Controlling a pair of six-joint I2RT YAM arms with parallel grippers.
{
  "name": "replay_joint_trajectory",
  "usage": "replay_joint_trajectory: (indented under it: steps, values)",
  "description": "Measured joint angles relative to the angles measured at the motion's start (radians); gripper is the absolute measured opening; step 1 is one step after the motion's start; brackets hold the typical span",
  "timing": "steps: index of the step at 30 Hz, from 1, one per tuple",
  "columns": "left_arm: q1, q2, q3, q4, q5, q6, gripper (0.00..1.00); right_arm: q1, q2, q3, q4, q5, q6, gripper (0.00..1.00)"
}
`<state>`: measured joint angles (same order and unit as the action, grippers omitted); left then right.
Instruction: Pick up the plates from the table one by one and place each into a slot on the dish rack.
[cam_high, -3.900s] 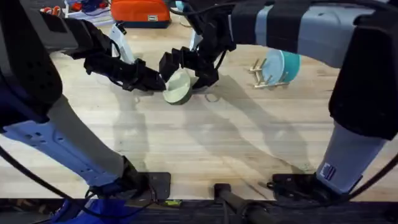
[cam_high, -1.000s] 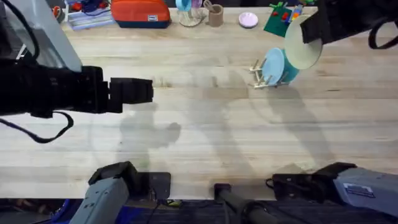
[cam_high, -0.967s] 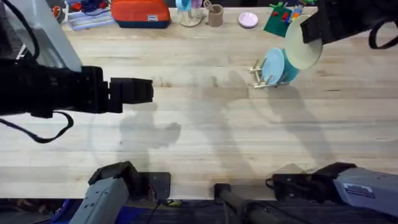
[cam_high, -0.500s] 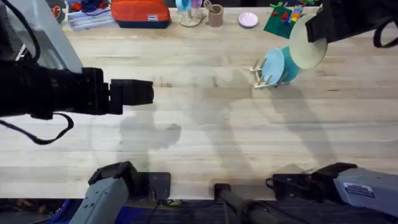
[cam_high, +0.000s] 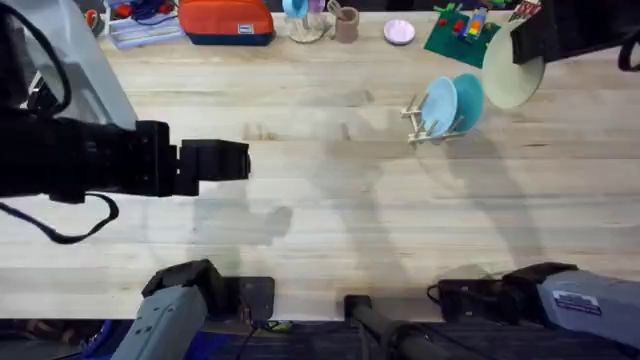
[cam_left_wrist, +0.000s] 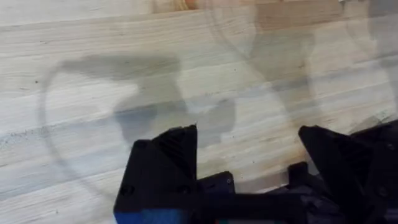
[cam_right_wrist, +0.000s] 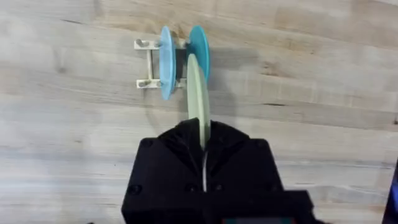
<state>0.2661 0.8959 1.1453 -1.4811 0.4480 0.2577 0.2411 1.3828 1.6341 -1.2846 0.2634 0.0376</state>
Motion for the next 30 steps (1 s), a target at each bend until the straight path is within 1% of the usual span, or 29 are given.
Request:
replay_joint_trajectory:
  steps: [8, 15, 30]
  values:
    - [0.0, 0.0, 0.0, 0.0, 0.0, 0.0, 0.995, -0.029, 0.0, 0.0, 0.0, -0.042, -0.02, 0.031]
    - [0.0, 0.0, 0.0, 0.0, 0.0, 0.0, 0.993, -0.053, 0.0, 0.0, 0.007, -0.051, -0.02, 0.031]
    - [0.0, 0.0, 0.0, 0.0, 0.0, 0.0, 0.994, -0.056, 0.046, 0.0, 0.08, -0.052, -0.045, 0.031]
